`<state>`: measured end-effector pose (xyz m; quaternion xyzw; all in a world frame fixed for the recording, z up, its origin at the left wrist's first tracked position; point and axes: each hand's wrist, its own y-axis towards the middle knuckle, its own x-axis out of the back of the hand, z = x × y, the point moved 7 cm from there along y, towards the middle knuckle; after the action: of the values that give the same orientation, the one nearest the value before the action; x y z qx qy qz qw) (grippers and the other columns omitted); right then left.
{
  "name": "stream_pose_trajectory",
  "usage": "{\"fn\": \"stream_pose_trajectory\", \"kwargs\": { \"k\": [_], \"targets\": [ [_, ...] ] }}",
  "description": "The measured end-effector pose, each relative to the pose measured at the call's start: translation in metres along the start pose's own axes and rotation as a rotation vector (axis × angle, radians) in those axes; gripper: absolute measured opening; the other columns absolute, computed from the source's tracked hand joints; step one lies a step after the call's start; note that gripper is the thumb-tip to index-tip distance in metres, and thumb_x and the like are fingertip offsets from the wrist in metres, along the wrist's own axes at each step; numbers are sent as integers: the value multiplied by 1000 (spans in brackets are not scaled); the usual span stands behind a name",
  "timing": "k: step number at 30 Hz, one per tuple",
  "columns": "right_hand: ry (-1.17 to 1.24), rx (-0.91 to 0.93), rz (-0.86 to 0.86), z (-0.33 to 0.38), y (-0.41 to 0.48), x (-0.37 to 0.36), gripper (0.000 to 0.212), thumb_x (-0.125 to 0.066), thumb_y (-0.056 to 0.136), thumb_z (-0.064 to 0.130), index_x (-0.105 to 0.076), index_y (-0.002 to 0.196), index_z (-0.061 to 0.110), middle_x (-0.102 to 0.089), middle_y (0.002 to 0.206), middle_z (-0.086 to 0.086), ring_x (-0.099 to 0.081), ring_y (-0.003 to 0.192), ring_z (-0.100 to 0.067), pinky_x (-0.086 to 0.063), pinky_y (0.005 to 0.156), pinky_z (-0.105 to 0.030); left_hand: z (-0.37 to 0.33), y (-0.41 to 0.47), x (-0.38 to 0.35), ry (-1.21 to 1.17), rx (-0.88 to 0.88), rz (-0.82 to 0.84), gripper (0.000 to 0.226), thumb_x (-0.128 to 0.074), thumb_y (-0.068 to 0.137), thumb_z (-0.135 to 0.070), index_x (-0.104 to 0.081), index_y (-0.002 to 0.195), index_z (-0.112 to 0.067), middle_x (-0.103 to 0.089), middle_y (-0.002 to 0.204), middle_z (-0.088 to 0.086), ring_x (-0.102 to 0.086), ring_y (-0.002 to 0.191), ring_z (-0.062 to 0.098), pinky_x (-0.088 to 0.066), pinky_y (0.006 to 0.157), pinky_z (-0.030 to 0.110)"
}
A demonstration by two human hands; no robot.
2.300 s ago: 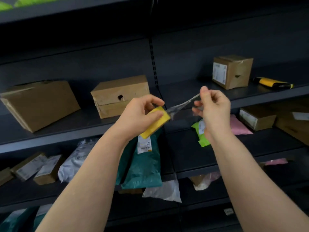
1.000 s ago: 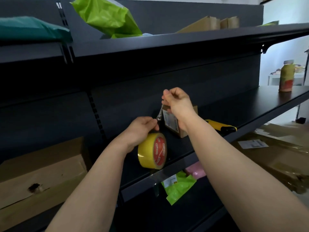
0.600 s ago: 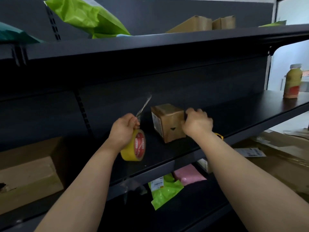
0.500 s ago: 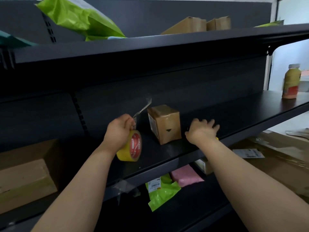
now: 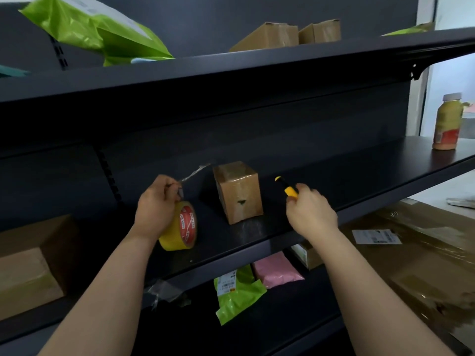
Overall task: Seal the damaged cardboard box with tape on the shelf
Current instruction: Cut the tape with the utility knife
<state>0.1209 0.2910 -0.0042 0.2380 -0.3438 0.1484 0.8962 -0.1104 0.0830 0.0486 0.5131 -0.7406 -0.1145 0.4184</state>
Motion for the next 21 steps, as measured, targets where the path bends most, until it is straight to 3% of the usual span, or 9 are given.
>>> {"fn": "stream_pose_trajectory", "kwargs": {
  "k": [3,6,11,14,17,21],
  "targets": [
    [241,108,100,11,-23,4,59,-58,94,30,-34,148,24,-43,130,0,-52,112,-23,-45,88,-38,3,-1,4,-61,35,21,15,-45,102,-13,-58,95,-12,-63,87,1,-60,82,10,-47,75,25],
    [352,244,255,31,-36,-4,64,-70,85,21,-43,143,29,-43,113,8,-51,101,-14,-46,88,-36,10,0,5,-147,135,109,14,-45,103,-15,-58,98,-15,-65,94,5,-61,90,16,-50,80,30],
    [308,402,400,71,-43,-23,70,-66,81,15,-42,140,45,-49,116,12,-52,102,-8,-45,86,-29,10,1,15,-245,247,220,18,-48,103,-21,-60,106,-8,-62,109,5,-63,87,13,-47,74,24],
    [209,492,396,90,-44,-28,62,-70,82,32,-44,133,57,-53,102,23,-55,97,-5,-49,84,-30,7,-3,18,-285,260,269,15,-49,102,-23,-60,103,-11,-62,114,4,-68,90,16,-50,76,25],
    [30,582,361,105,-42,-24,52,-68,85,45,-46,131,58,-52,92,24,-52,89,-5,-46,75,-29,6,-8,18,-314,252,312,17,-48,103,-25,-60,96,-15,-63,116,4,-69,96,20,-54,80,29],
    [-62,661,412,121,-39,-27,53,-63,90,42,-41,134,59,-58,115,18,-52,94,-4,-47,81,-29,-2,-11,24,-320,248,335,20,-48,103,-27,-60,90,-18,-66,115,1,-67,84,12,-50,61,15]
  ]
}}
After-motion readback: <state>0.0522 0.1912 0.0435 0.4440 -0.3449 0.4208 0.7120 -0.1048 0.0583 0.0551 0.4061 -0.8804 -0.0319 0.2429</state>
